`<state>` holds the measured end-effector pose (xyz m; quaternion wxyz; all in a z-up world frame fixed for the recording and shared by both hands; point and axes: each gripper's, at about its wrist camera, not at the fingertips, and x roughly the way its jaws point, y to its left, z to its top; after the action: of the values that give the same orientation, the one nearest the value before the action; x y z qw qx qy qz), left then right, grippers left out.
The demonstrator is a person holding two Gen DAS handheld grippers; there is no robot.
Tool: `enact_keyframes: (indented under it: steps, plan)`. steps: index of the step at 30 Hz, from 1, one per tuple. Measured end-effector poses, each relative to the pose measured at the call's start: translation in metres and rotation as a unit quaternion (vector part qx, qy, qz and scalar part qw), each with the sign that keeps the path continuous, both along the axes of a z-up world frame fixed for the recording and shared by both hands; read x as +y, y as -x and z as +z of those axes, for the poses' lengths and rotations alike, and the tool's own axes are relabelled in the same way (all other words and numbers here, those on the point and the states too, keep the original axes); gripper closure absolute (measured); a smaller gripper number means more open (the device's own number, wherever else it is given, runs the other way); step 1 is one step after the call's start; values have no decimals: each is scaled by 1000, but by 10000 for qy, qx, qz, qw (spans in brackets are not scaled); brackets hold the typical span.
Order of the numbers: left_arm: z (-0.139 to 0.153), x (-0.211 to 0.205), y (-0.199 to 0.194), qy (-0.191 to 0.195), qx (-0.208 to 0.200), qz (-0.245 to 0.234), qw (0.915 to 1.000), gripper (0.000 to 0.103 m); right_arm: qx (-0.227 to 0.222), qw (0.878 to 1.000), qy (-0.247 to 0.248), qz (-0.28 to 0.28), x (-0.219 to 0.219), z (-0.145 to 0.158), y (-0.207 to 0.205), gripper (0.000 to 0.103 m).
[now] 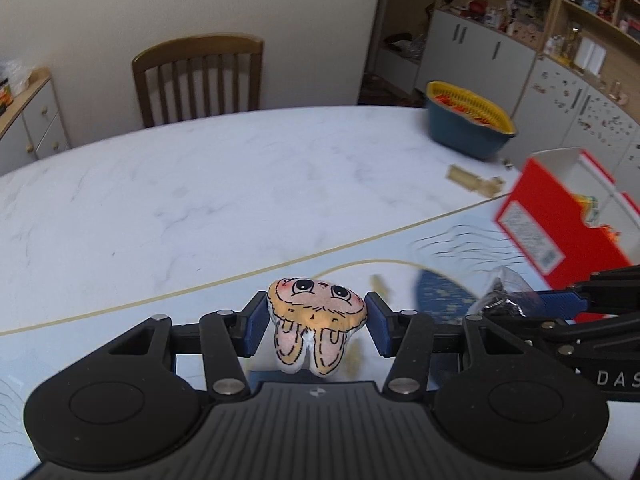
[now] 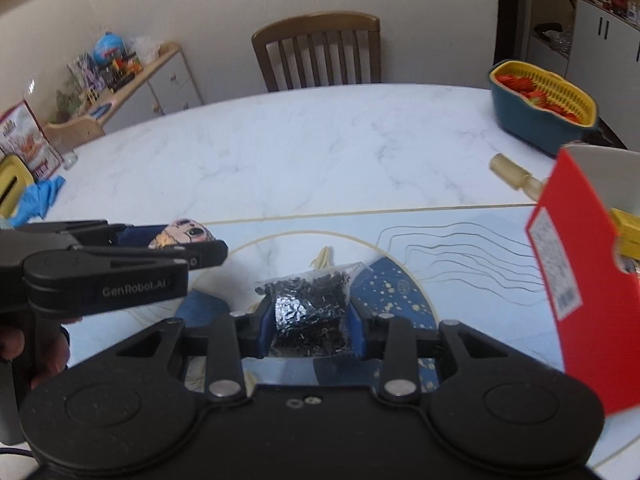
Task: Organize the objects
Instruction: 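Carry the plush with the left tool while the right tool carries the bead bag into the shoebox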
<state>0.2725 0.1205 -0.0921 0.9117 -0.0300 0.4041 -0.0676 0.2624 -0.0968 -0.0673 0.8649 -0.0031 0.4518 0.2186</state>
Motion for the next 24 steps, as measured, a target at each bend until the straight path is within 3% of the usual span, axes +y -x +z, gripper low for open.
enact_keyframes:
  steps: [14, 24]
  plan:
    - [67, -67, 30, 52, -322, -393, 9987, 52, -404, 9986, -292, -200, -76, 63, 37, 68]
    - [95, -146, 30, 9, -611, -563, 9965, 52, -654, 9967, -345, -324, -157, 82, 43, 68]
